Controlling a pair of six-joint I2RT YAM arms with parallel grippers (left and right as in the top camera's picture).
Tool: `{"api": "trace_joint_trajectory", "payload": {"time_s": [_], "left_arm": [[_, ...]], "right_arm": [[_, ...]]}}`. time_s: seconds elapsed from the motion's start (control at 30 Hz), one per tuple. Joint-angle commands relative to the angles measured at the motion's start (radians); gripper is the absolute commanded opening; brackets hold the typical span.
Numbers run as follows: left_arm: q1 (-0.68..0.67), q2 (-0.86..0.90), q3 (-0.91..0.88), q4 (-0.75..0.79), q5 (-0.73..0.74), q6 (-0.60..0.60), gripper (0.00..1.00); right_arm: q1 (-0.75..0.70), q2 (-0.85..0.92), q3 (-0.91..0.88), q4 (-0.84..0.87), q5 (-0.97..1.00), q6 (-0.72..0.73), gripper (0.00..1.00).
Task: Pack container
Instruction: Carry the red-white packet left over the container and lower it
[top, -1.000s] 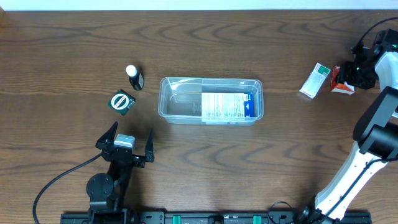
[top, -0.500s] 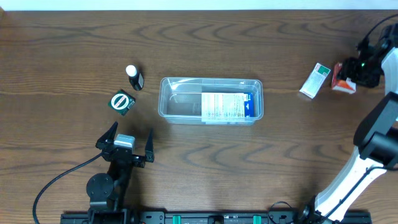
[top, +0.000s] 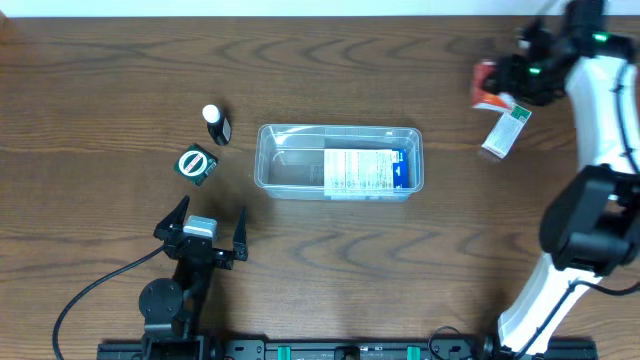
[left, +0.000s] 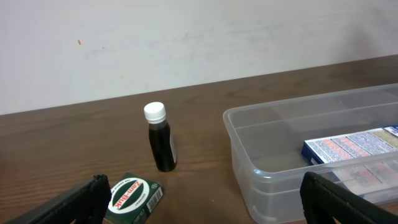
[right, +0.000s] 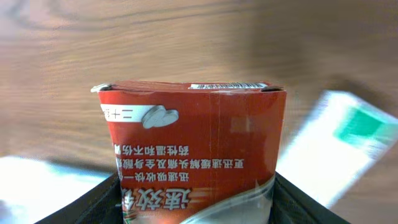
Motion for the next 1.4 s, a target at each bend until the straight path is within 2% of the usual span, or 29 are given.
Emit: {"api": "trace_joint_trajectory", "payload": {"time_s": [0.0, 0.5, 0.87, 1.1, 1.37], "left_arm": [[-0.003, -0.007, -0.019, -0.032, 0.011, 0.005, 0.98], [-0.003, -0.007, -0.019, -0.032, 0.011, 0.005, 0.98], [-0.003, -0.007, -0.019, -0.032, 0.011, 0.005, 0.98], [-0.003, -0.007, -0.019, -0.032, 0.011, 0.005, 0.98], [-0.003, -0.007, -0.019, -0.032, 0.011, 0.005, 0.98]], "right_arm": [[0.095, -0.013, 0.011, 0.002, -0.054, 0.091, 0.65], [0.343, -0.018, 0.011, -0.028, -0.119, 0.243, 0.64], [0.427, -0.125, 0.012, -0.154, -0.121, 0.314, 0.64], [0.486, -0.166, 0.011, -0.281, -0.006, 0.367, 0.64], [0.555, -0.154, -0.002, -0.32, 0.195, 0.426, 0.66]]}}
